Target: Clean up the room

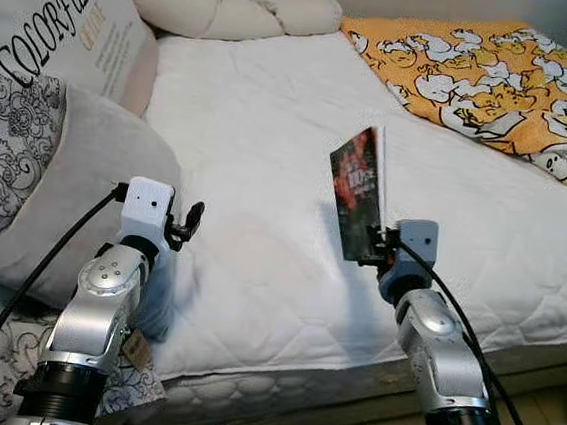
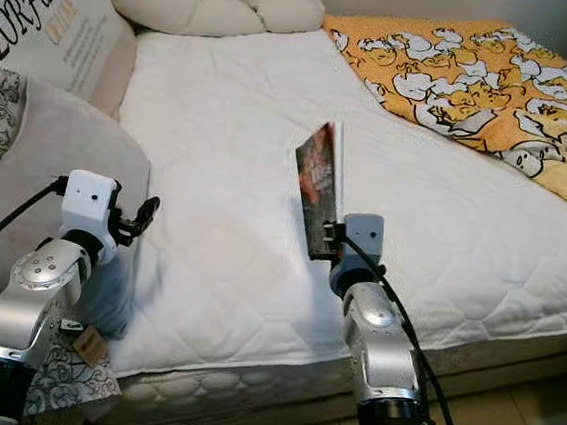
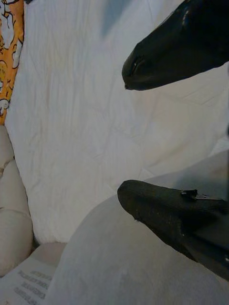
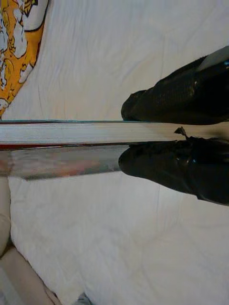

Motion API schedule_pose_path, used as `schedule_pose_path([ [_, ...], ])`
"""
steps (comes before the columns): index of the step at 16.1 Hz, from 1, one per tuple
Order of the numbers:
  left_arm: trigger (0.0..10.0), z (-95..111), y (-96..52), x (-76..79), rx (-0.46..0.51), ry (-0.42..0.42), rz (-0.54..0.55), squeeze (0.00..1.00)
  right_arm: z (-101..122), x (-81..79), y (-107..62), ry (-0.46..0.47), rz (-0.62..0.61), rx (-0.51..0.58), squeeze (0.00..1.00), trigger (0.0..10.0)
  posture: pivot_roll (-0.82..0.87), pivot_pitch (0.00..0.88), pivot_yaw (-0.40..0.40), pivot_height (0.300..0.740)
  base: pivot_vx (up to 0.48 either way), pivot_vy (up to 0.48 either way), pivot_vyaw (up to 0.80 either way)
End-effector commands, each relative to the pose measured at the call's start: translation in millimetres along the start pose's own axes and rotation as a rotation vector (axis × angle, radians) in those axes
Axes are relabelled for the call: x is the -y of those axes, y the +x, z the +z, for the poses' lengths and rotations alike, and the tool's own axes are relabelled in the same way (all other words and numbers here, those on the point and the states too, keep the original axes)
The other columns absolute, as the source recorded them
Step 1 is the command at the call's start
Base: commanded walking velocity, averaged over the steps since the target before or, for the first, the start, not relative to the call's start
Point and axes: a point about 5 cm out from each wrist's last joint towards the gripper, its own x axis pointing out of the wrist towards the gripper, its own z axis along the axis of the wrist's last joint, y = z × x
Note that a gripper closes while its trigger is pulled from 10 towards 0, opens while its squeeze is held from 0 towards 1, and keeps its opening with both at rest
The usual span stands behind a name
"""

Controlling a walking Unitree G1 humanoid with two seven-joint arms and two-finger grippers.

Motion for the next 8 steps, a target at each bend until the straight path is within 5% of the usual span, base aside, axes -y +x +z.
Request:
schedule_pose_path([
  [1, 10.0, 5.0, 0.2, -0.1, 0.021, 0.013, 0.002, 0.00, 13.8, -0.8, 1.4, -0.001, 0.006, 0.059, 0.00, 10.0, 0.05, 0.000, 0.033, 0.740, 0.000, 0.000, 0.00],
  [5, 10.0, 13.0, -5.5, 1.0, 0.042, 0.054, -0.044, 0.00, 19.0, 2.7, -2.6, 0.020, 0.006, 0.076, 0.00, 10.0, 0.04, 0.000, 0.038, 0.740, 0.000, 0.000, 0.00],
  [8, 10.0, 9.2, -21.7, 3.5, 0.040, 0.121, -0.108, 0.00, 19.3, 10.3, -14.1, 0.141, 0.016, 0.075, 0.00, 10.0, 0.04, 0.000, 0.039, 0.740, 0.000, 0.000, 0.00],
])
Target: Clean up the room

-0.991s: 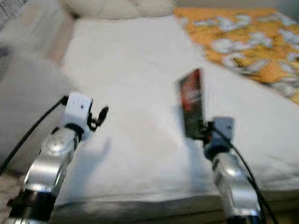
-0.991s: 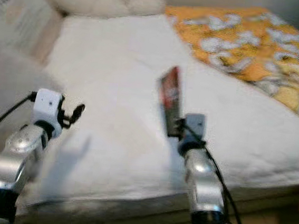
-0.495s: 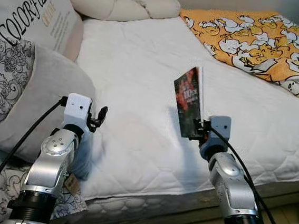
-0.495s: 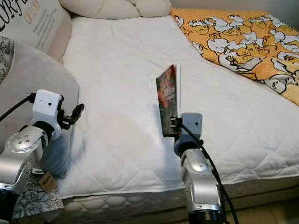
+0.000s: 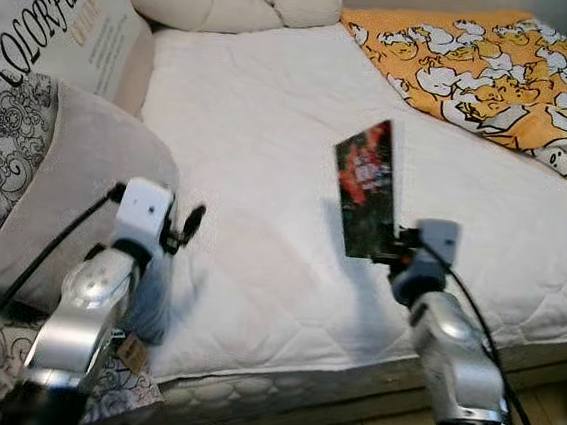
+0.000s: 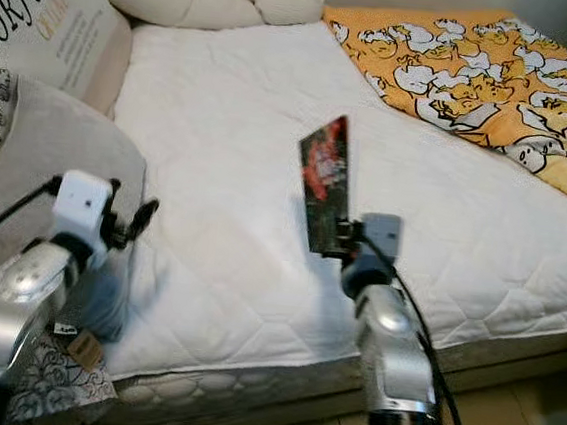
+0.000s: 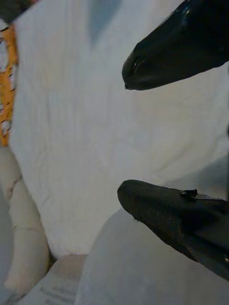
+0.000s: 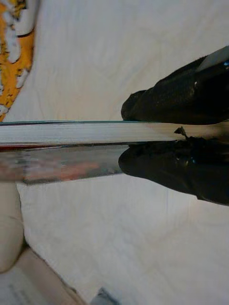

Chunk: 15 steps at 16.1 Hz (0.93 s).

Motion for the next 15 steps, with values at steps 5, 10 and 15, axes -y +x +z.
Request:
schedule_pose_path([
  [5, 10.0, 0.8, -6.8, 4.4, -0.037, -0.008, -0.233, 0.00, 13.7, -22.0, 42.5, 0.157, 0.290, -0.121, 0.00, 10.0, 0.06, 0.000, 0.045, 0.740, 0.000, 0.000, 0.00],
  [10, 10.0, -7.4, -30.5, 0.9, -0.134, 0.014, -0.388, 0.00, -2.5, -54.2, 67.2, 0.393, 0.466, -0.305, 0.00, 10.0, 0.11, 0.000, 0.058, 0.740, 0.000, 0.000, 0.00],
  [15, 10.0, -11.0, -47.7, -5.2, -0.208, 0.035, -0.437, 0.00, -18.3, -62.8, 69.2, 0.495, 0.475, -0.406, 0.00, 10.0, 0.15, 0.000, 0.058, 0.740, 0.000, 0.000, 0.00],
])
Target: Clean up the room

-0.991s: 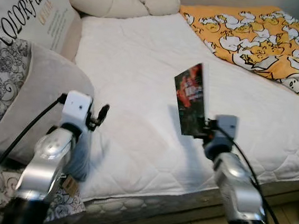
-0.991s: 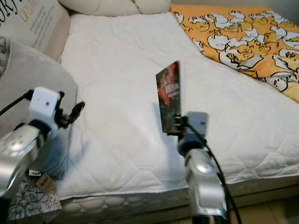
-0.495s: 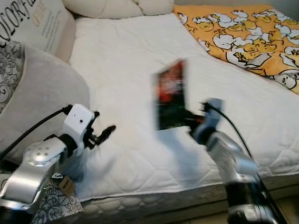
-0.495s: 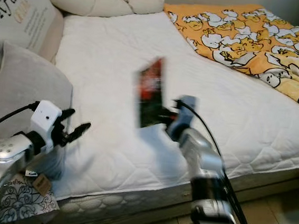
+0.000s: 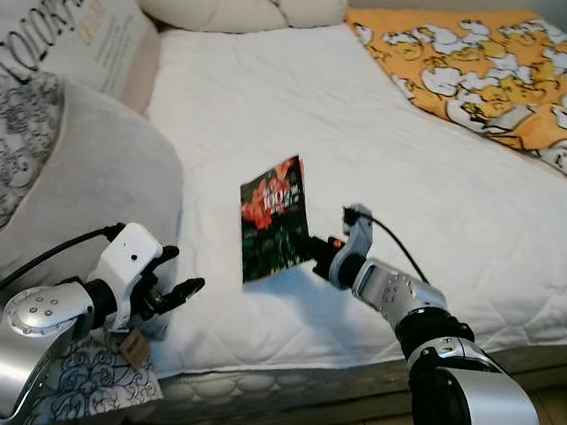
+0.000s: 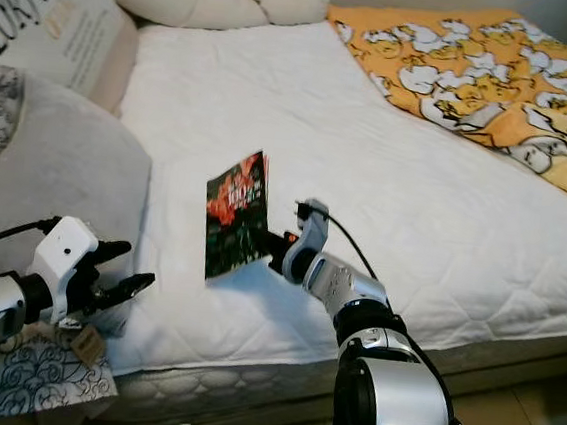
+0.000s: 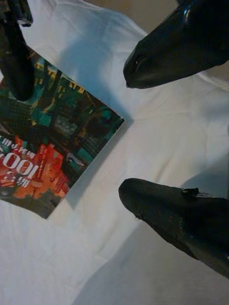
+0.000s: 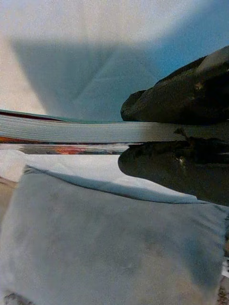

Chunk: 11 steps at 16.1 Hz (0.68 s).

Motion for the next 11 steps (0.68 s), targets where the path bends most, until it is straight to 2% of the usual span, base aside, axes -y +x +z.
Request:
schedule_pose_path([
  [1, 10.0, 2.7, -6.8, -1.2, -0.006, 0.005, 0.000, 0.00, 10.8, -5.6, 1.2, 0.000, 0.030, 0.042, 0.00, 10.0, 0.21, 0.000, 0.046, 0.740, 0.000, 0.000, 0.00],
  [3, 10.0, -0.4, -20.2, 2.1, -0.042, -0.003, 0.012, 0.00, 2.9, 0.7, 1.2, -0.004, -0.018, 0.013, 0.00, 10.0, 0.25, 0.011, 0.033, 0.740, 0.000, 0.000, 0.00],
  [4, 10.0, -2.8, -32.7, 6.8, -0.062, -0.014, 0.028, 0.00, -2.7, 6.0, 1.0, -0.048, -0.070, -0.002, 0.00, 10.0, 0.28, 0.041, 0.034, 0.740, 0.000, 0.000, 0.00],
  [6, 10.0, -3.4, -40.2, 13.1, -0.070, -0.029, 0.029, 0.00, -6.8, 10.6, 0.0, -0.052, -0.111, -0.005, 0.00, 10.0, 0.30, 0.063, 0.033, 0.740, 0.000, 0.000, 0.00],
  [7, 10.0, -3.7, -42.4, 15.8, -0.077, -0.033, 0.028, 0.00, -8.3, 13.2, -0.7, -0.056, -0.136, -0.006, 0.24, 10.0, 0.30, 0.072, 0.033, 0.740, 0.000, 0.000, 0.00],
  [8, 10.0, -4.3, -45.6, 20.9, -0.090, -0.040, 0.026, 0.00, -12.0, 20.2, -3.0, -0.071, -0.207, -0.013, 1.00, 10.0, 0.31, 0.081, 0.032, 0.740, 0.000, 0.000, 0.00],
  [11, 10.0, -3.5, -50.1, 27.0, -0.102, -0.050, 0.028, 0.00, -11.4, 32.2, -8.9, -0.082, -0.321, 0.019, 1.00, 10.0, 0.32, 0.090, 0.038, 0.740, 0.000, 0.000, 0.00],
])
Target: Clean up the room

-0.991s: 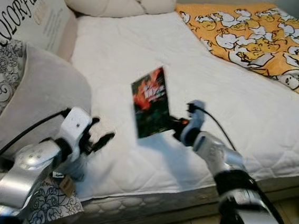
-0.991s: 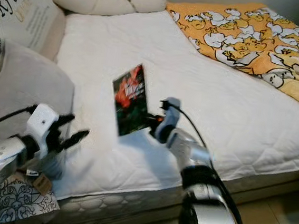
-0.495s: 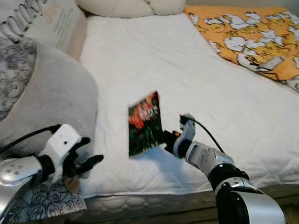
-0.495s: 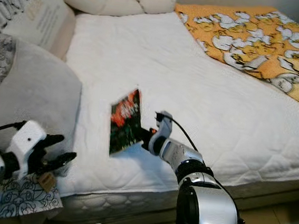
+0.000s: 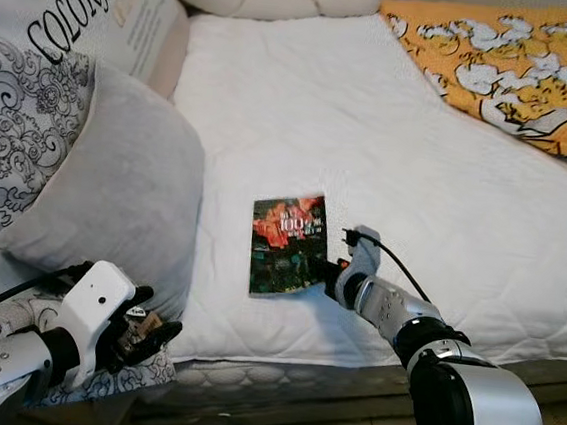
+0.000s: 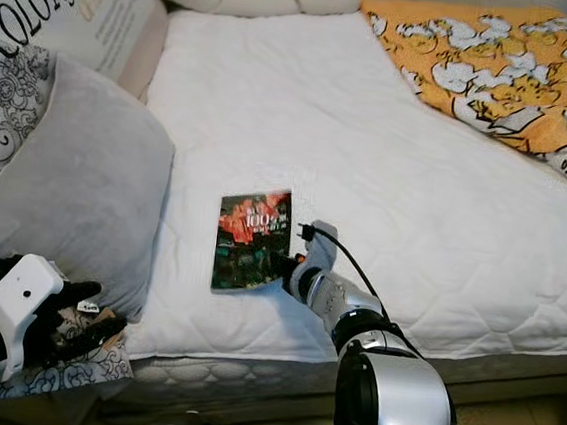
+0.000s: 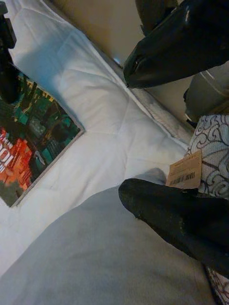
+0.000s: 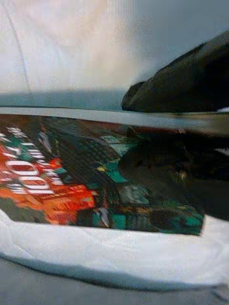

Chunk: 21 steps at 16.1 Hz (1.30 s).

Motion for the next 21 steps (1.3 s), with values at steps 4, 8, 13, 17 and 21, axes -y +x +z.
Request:
schedule_pose_path([
  [4, 10.0, 7.8, 6.8, -3.2, 0.012, 0.008, 0.006, 0.00, 8.1, 17.4, -6.0, -0.010, -0.093, 0.055, 1.00, 10.0, 0.29, 0.052, 0.056, 0.740, 0.000, 0.000, 0.00],
  [8, 10.0, 12.4, 22.5, -7.3, 0.050, -0.013, 0.010, 0.00, 7.6, 27.5, -11.5, 0.034, -0.048, 0.069, 1.00, 10.0, 0.25, 0.000, 0.055, 0.740, 0.000, 0.000, 0.00],
  [13, 10.0, 17.1, 45.6, -28.5, 0.188, -0.185, 0.271, 0.00, 20.0, 51.9, -30.2, 0.003, 0.039, 0.231, 1.00, 10.0, 0.16, 0.000, 0.029, 0.740, 0.000, 0.000, 0.00],
  [17, 10.0, 18.8, 60.0, -23.0, 0.230, -0.217, 0.394, 0.00, 48.3, 50.4, -66.6, -0.259, -0.041, 0.566, 1.00, 10.0, 0.09, 0.000, 0.005, 0.740, 0.000, -0.162, 0.00],
  [21, 10.0, 26.9, 69.1, -18.9, 0.271, -0.207, 0.466, 0.00, 34.6, 41.6, -96.5, -0.277, -0.112, 0.588, 1.00, 10.0, 0.07, 0.000, -0.015, 0.740, 0.000, -0.480, 0.00],
])
